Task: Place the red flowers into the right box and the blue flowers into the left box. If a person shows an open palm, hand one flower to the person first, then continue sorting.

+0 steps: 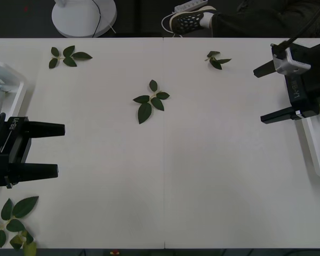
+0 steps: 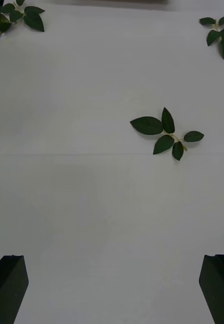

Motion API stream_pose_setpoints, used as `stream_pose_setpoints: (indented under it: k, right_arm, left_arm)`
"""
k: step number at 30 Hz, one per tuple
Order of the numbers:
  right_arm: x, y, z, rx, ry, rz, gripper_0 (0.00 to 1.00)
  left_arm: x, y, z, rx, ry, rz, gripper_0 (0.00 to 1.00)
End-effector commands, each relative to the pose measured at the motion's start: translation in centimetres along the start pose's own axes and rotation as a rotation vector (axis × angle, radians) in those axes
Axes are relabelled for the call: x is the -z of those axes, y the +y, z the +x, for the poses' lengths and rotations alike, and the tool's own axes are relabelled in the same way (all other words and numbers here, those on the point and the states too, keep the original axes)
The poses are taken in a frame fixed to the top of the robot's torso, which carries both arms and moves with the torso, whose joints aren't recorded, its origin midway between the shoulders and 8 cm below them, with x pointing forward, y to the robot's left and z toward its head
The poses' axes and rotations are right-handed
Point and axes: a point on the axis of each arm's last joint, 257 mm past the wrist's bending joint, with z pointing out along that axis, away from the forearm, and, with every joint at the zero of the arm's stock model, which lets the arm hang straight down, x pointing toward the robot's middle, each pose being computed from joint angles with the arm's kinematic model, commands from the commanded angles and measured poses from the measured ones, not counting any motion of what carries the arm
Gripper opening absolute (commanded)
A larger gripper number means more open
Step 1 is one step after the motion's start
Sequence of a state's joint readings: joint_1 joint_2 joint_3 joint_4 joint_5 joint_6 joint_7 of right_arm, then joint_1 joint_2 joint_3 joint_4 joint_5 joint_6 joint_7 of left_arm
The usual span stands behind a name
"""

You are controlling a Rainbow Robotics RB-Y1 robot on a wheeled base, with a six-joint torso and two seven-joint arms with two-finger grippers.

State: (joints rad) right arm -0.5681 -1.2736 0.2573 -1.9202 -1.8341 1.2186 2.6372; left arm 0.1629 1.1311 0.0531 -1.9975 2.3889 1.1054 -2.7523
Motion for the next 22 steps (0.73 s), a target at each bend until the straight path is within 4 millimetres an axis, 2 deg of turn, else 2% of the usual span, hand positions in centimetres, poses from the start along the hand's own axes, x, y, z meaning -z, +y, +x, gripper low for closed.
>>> stream_pose_setpoints:
  k: [1, 22]
  right_arm:
    - [-0.83, 0.25, 0.01, 0.010, -0.019, -0.014, 1.00]
    - [-1.35, -0.17, 0.33, -0.020, -0.040, -0.012, 1.00]
  left_arm:
    - [-0.33, 0.02, -1.58, 0.019, -0.028, 0.007, 1.00]
    - [-0.33, 0.02, -1.58, 0.019, -0.028, 0.007, 1.00]
